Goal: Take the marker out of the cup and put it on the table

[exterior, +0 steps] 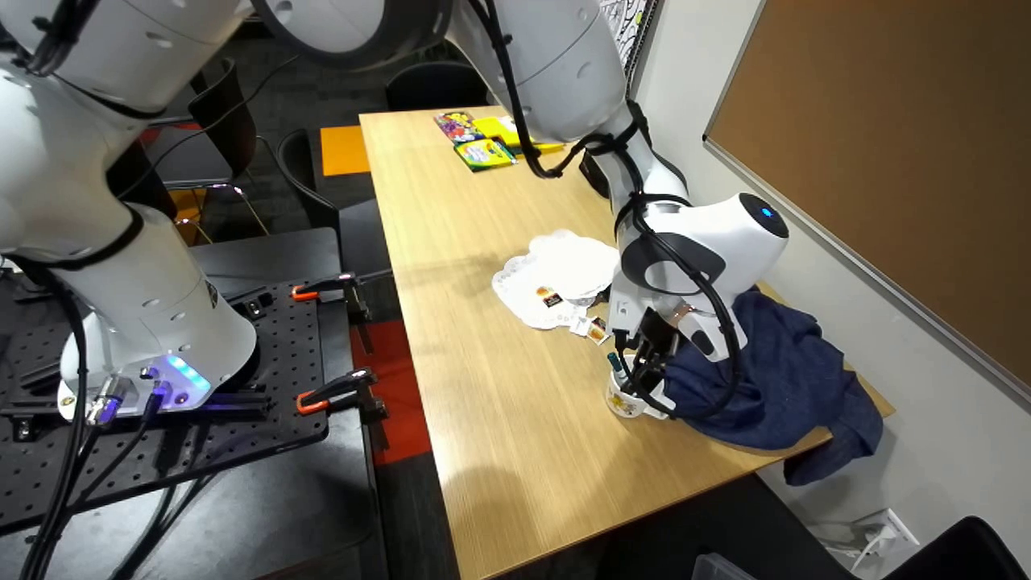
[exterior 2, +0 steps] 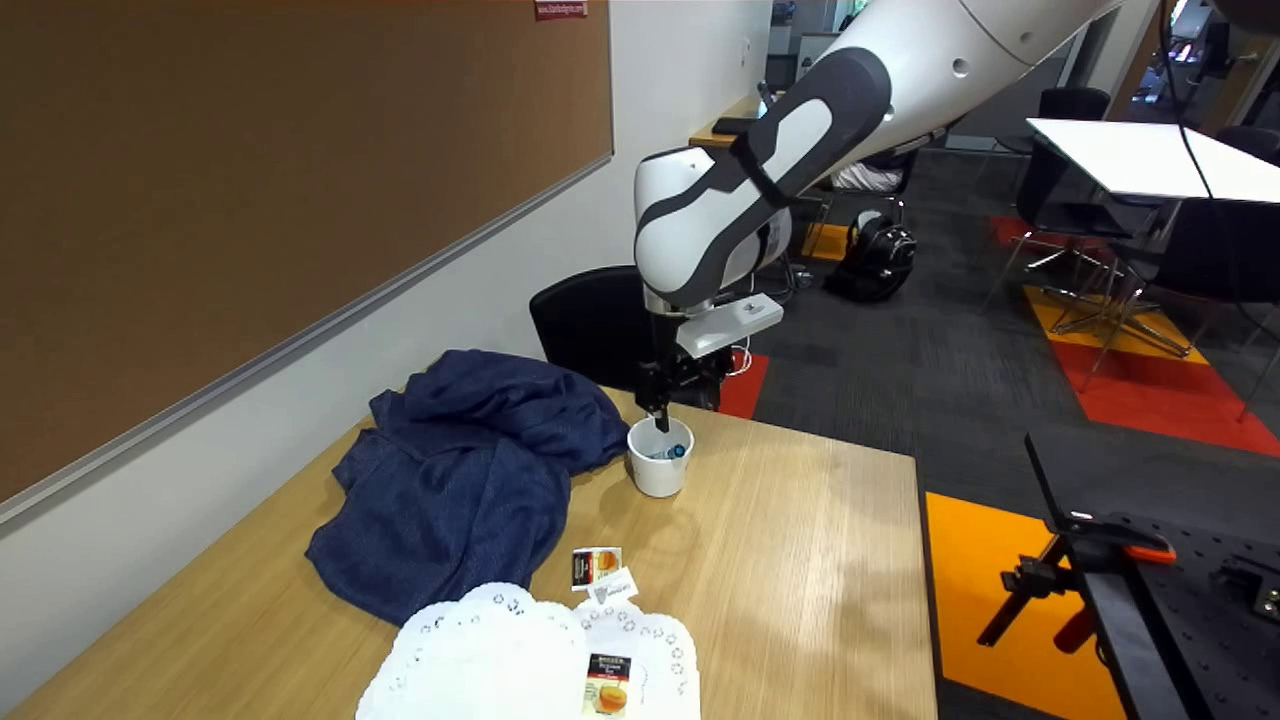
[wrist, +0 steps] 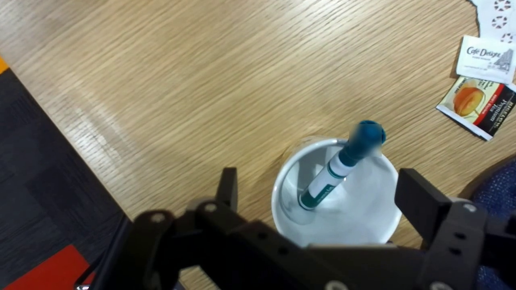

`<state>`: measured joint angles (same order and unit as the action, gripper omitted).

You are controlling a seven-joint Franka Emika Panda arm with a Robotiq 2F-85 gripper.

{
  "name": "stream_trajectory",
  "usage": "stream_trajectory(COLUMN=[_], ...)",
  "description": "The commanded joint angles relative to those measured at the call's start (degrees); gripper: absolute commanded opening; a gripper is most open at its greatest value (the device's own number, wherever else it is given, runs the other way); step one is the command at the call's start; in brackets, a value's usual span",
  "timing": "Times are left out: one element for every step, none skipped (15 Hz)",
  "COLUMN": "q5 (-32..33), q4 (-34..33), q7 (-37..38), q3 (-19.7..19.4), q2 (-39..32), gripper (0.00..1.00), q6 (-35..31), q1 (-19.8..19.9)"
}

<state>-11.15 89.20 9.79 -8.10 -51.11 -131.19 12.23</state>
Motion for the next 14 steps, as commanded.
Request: stream_trajectory(q5=[-0.62, -0.81, -1.18, -1.38, -1.64, -1.89, -2.14, -2.4, -2.79, -3.03, -3.21, -3.44, -3.61, -3.93], q4=[-1.27, -1.6, -1.77, -1.98, -2.21, -2.71, -3.18, -3.92, -4.53, -5.31, -6.0, -6.94, -7.76, -8.59], q7=[3.1, 3.52, 4.12, 4.48, 5.07, 5.5, 6.11, 6.55, 6.68, 7.4, 7.67, 8.17, 8.63, 8.69], q3=[-0.01, 0.12, 0.32, 0.41, 0.51, 0.6, 0.6, 0.66, 0.8, 0.78, 0.88, 0.95, 0.97, 1.1], q2=[-0.45, -0.65, -0.72, -0.81, -0.89, -1.24, -1.64, -2.22, -2.76, -3.48, -4.07, -4.91, -5.68, -6.44], gripper=[1.0, 0.99, 0.88, 0.81, 0.75, 0.65, 0.58, 0.49, 0.42, 0.4, 0.37, 0.33, 0.28, 0.31], q6=[0.32, 0.48, 0.46, 0.64, 0.87, 1.31, 1.56, 1.82, 2.03, 2.18, 2.45, 2.7, 2.98, 3.1], q1=[0.01, 0.06, 0.2, 0.25, 0.3, 0.36, 0.33, 0.37, 0.48, 0.44, 0.51, 0.57, 0.57, 0.66])
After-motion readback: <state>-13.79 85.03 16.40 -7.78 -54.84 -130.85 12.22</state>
